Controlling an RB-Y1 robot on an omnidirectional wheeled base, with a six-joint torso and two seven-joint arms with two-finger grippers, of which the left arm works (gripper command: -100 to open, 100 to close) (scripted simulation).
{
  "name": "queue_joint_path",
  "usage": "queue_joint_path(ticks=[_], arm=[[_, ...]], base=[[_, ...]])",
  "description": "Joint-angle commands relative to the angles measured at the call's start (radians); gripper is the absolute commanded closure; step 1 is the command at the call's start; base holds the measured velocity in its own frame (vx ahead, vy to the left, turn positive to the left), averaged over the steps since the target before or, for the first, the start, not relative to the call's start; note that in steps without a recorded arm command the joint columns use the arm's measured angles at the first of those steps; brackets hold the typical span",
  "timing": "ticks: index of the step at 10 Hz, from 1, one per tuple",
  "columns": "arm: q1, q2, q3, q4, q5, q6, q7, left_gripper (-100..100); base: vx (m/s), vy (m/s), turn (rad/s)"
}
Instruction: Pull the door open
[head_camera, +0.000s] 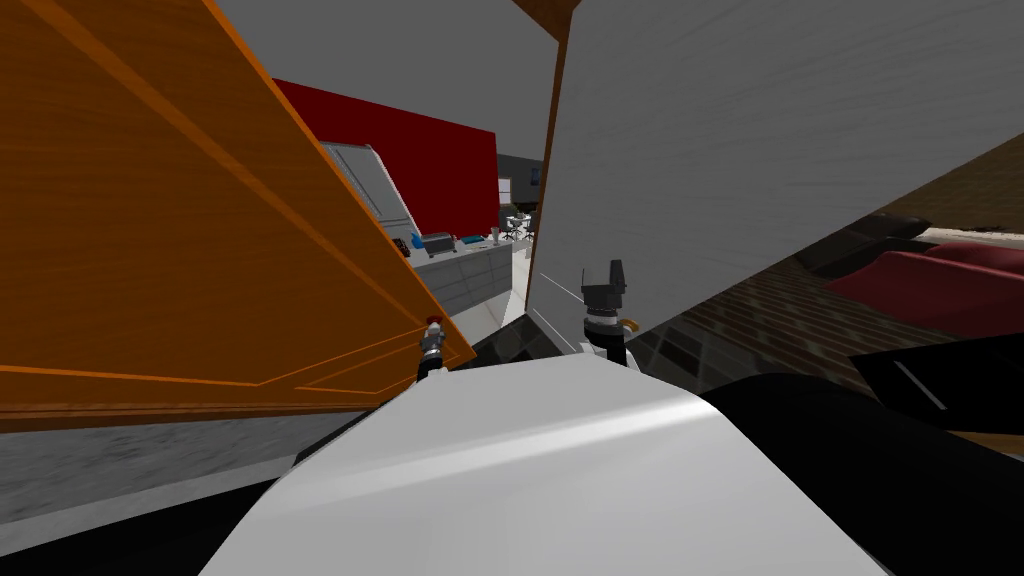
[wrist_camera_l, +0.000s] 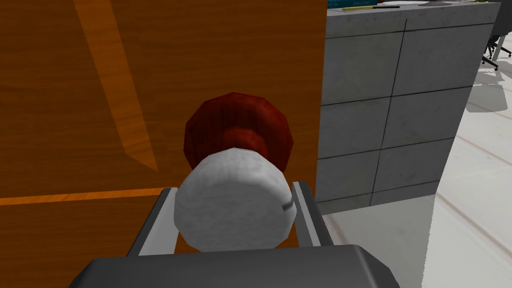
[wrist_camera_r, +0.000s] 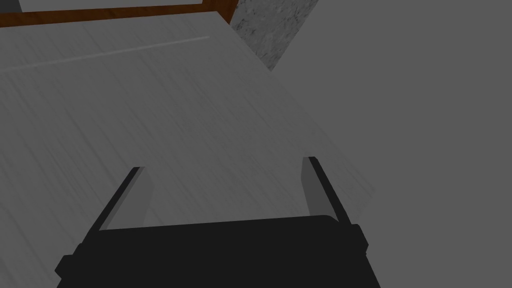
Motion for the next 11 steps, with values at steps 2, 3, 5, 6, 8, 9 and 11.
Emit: queue_joint_path(ticks=[2, 3, 5, 6, 8, 9, 11], arm=[[0.000, -0.001, -0.001, 0.000, -0.001, -0.001, 0.000, 100], [0.000, -0.001, -0.001, 0.000, -0.001, -0.001, 0.000, 100], [0.000, -0.001, -0.001, 0.000, -0.001, -0.001, 0.000, 100], [0.007, 0.012, -0.018, -0.004, -0.009, -0.003, 0.023, 100], [0.013, 0.024, -0.033, -0.009, -0.016, -0.005, 0.043, 100], [0.017, 0.032, -0.044, -0.013, -0.021, -0.008, 0.058, 100], [0.026, 0.049, -0.067, -0.020, -0.032, -0.012, 0.089, 100]], base=[[-0.003, 0.000, -0.002], [0.000, 0.000, 0.000], [0.000, 0.000, 0.000], [-0.101, 0.008, -0.112], [-0.200, 0.027, -0.098], [-0.229, 0.028, -0.099], [-0.208, 0.014, -0.102]])
